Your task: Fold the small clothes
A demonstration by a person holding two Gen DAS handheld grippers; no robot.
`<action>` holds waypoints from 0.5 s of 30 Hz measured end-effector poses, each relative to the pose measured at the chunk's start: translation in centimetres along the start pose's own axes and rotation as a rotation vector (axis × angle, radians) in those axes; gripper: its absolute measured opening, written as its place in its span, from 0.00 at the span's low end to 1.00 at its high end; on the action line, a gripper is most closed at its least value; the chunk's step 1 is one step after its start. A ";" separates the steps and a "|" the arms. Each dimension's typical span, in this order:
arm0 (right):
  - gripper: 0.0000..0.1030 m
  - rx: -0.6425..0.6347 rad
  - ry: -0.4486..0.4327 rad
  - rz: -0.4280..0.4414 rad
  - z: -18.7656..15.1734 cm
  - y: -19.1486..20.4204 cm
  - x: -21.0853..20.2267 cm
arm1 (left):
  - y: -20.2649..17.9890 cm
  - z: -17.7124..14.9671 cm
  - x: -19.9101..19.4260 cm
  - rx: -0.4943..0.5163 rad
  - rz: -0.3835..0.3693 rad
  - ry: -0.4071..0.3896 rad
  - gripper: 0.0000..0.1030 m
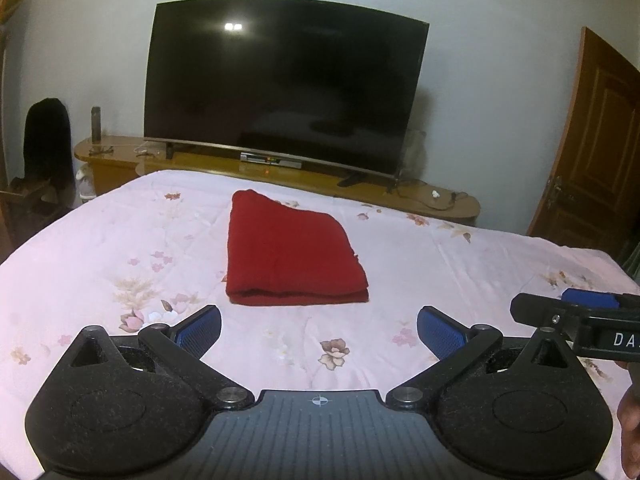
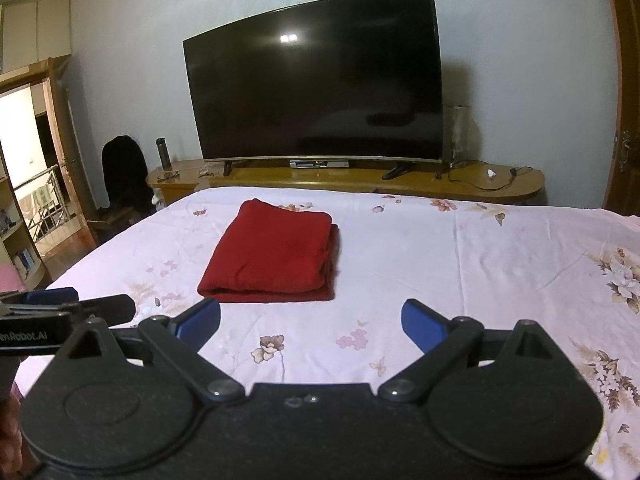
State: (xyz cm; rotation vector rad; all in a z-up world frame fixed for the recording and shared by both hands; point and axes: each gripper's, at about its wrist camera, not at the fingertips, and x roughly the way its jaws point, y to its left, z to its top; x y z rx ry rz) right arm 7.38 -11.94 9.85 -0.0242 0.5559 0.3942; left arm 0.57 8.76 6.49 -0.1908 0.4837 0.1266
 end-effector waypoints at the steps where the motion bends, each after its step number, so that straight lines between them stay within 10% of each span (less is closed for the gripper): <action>1: 0.94 -0.002 -0.005 -0.002 0.0 0.1 0.0 | 0.1 0.0 -0.1 0.001 0.000 0.000 1.00; 15: 0.94 -0.007 -0.019 -0.012 0.3 0.9 -0.2 | 0.5 0.2 0.2 0.003 -0.006 0.002 1.00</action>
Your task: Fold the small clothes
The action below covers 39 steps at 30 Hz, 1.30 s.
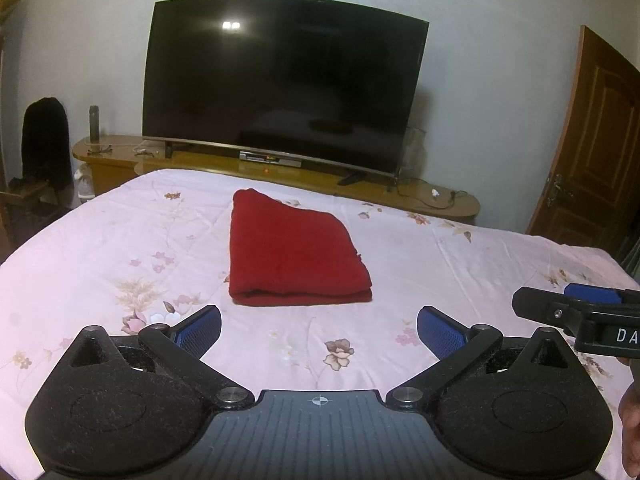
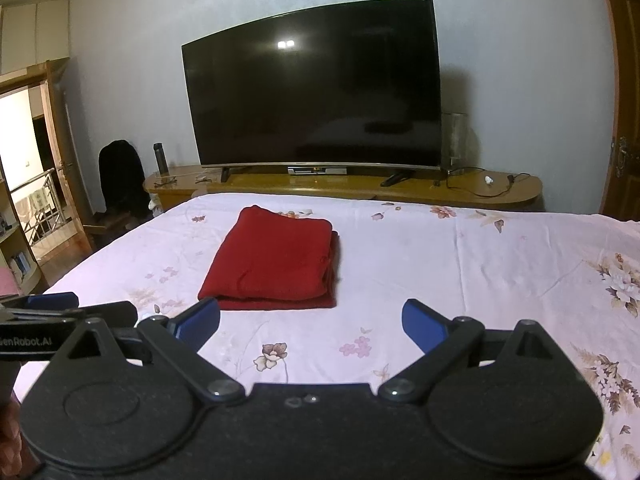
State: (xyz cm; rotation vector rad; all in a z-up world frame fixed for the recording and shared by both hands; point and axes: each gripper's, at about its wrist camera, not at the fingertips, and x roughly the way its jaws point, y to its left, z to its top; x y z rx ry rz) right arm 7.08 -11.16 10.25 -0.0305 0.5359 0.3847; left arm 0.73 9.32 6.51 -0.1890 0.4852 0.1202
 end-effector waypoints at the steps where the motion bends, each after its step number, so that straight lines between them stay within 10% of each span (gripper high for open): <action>1: 0.94 0.000 0.000 0.000 0.0 0.1 0.0 | 0.0 0.0 0.0 0.000 0.001 0.001 1.00; 39: 0.95 0.011 0.013 0.004 -0.1 -0.5 0.6 | 0.0 -0.2 0.5 0.019 0.007 0.000 1.00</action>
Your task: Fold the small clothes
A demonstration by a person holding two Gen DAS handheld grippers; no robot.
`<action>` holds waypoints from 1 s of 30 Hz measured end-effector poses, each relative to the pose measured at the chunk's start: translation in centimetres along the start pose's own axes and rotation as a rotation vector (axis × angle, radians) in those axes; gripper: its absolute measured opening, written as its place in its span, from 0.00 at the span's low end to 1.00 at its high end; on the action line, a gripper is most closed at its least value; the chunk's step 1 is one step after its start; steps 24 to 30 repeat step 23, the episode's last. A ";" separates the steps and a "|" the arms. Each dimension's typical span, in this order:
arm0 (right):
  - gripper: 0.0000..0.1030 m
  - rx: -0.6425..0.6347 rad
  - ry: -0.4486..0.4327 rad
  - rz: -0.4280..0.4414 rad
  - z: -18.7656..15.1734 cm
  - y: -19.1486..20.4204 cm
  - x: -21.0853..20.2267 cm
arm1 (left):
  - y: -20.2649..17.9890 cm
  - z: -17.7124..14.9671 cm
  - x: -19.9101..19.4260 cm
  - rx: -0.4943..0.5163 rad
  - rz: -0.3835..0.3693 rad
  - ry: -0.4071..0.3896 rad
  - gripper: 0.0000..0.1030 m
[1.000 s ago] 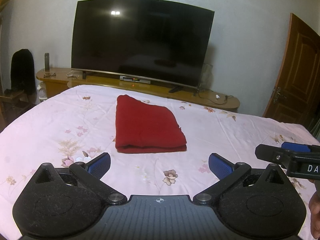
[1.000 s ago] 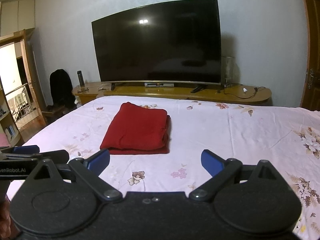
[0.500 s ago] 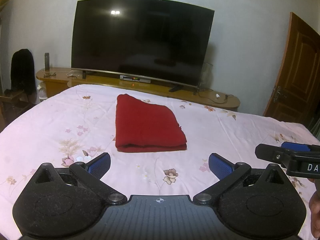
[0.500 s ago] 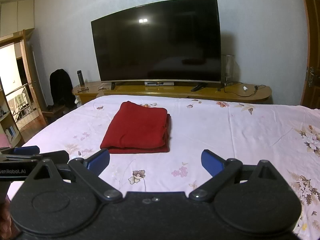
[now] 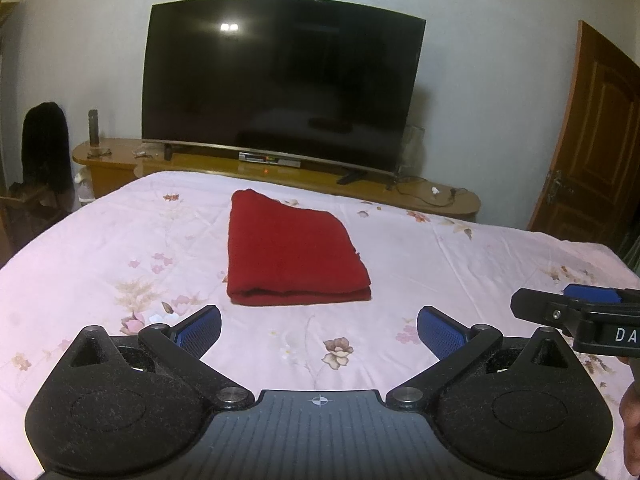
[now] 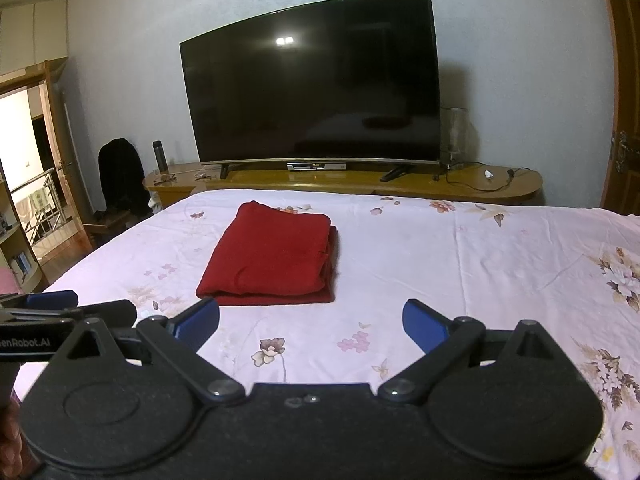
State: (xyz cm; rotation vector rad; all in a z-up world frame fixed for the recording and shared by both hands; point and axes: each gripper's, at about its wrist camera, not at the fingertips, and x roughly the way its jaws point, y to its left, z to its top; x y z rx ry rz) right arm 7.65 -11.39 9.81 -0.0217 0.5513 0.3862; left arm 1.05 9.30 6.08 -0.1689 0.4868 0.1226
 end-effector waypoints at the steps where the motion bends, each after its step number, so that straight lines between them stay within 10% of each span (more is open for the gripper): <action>1: 0.95 0.000 0.000 0.000 0.0 0.0 0.0 | 0.0 0.0 0.0 0.001 -0.001 0.000 1.00; 30: 0.95 -0.008 0.005 0.016 0.0 -1.1 0.5 | -0.9 0.0 -0.6 0.025 -0.004 -0.051 1.00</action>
